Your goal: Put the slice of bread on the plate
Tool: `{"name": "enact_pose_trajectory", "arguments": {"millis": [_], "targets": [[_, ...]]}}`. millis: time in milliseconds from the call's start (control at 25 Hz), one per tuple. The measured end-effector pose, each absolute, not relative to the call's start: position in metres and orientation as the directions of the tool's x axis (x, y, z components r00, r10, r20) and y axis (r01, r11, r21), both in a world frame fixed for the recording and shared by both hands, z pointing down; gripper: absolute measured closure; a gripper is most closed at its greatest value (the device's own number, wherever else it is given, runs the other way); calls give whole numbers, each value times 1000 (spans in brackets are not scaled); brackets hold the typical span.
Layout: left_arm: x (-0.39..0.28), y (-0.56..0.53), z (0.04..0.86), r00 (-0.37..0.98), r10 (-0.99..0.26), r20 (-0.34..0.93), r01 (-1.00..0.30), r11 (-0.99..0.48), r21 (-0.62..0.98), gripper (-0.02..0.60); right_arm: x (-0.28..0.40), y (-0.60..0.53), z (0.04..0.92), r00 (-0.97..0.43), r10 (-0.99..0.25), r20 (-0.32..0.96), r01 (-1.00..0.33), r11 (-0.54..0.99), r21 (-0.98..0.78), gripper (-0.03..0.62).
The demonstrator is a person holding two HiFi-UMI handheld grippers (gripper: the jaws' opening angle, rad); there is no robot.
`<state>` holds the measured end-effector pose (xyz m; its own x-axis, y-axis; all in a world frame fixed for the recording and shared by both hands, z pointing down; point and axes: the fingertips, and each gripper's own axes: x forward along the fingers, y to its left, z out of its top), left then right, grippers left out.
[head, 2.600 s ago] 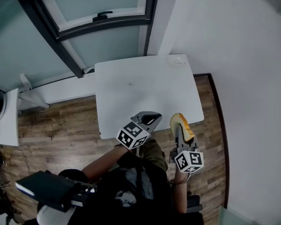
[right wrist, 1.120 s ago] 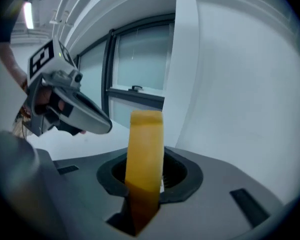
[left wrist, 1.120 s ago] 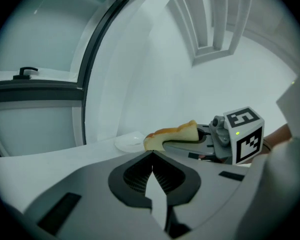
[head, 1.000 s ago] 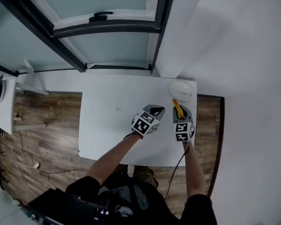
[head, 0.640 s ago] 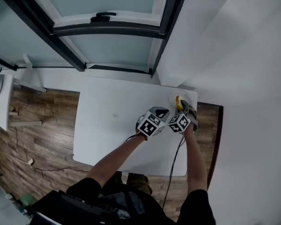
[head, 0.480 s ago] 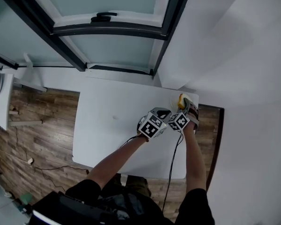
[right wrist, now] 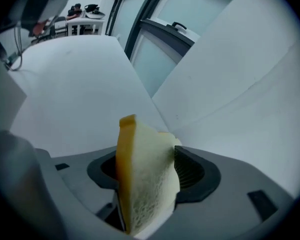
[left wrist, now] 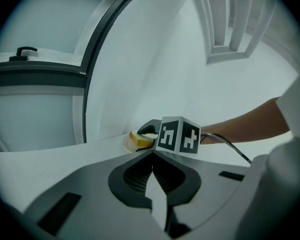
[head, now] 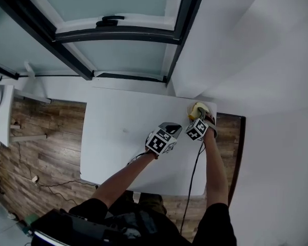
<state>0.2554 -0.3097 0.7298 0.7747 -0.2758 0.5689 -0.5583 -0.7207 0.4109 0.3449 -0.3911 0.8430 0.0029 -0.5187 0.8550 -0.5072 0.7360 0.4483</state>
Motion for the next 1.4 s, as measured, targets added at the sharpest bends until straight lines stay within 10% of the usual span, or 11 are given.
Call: {"name": "enact_pose_trajectory", "arguments": {"millis": [200, 440, 840, 1400], "targets": [[259, -298, 729, 785, -240, 572, -535, -727, 430, 577, 345, -368, 848, -68, -403, 913, -573, 765, 295, 197], [258, -287, 722, 792, -216, 571, -511, -746, 427, 577, 350, -350, 821, -85, -464, 881, -684, 671, 287, 189], [239, -253, 669, 840, -240, 487, -469, -772, 428, 577, 355, -241, 680, -92, -803, 589, -992, 123, 12, 571], [209, -142, 525, 929, -233, 288, -316, -905, 286, 577, 316, -85, 528, 43, -951, 306, -969, -115, -220, 586]]}}
